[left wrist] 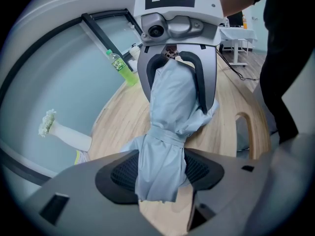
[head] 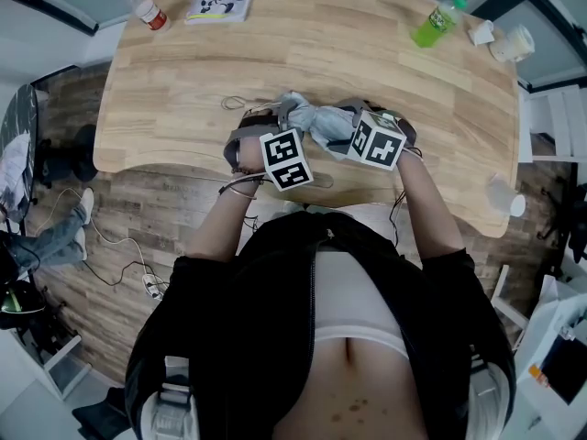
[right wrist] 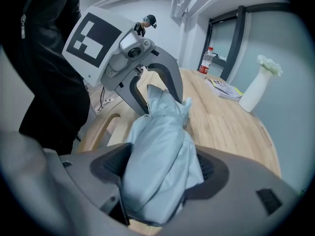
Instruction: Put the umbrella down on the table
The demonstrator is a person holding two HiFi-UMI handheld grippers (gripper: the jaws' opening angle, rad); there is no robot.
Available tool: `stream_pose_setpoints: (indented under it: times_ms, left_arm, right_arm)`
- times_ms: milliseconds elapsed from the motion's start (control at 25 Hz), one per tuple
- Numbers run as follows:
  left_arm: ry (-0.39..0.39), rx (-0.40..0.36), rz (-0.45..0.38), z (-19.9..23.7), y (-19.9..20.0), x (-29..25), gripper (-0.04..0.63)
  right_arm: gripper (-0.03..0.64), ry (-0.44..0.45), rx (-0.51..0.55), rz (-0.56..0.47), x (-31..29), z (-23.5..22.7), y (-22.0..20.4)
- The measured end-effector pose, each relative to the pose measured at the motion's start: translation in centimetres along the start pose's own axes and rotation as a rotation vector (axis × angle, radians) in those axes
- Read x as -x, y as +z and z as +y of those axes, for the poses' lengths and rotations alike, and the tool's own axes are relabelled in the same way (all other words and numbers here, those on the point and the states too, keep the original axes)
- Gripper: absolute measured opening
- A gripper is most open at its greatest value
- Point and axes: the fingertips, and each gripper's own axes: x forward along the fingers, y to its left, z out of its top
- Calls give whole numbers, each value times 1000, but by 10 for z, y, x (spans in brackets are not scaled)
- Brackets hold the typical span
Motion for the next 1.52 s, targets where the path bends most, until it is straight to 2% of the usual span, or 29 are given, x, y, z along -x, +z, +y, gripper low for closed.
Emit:
stream_pose_setpoints:
  times_ms: [400, 760, 880, 1200, 1400, 1520]
  left_arm:
    - [-5, 21, 3, 1, -2, -3, 287]
    - [35, 38, -3, 2, -10, 11, 287]
    - [55, 70, -22, 8, -10, 23, 287]
    - [135, 125, -43, 24, -17, 47, 286]
    - [258, 220, -145, 46, -10, 71, 262]
    - [317, 301, -220, 59, -4, 87, 217]
  right_arm:
    - [353, -9, -18, -16, -5, -1, -4]
    - [353, -91, -51, -29, 5, -1, -3]
    - [353, -131, -69, -44, 15, -3, -2]
    - [351, -248, -129, -148, 52, -12, 18]
    - [341, -333, -127, -210, 73, -16, 37]
    - [277, -406, -186, -330, 92, -23, 52]
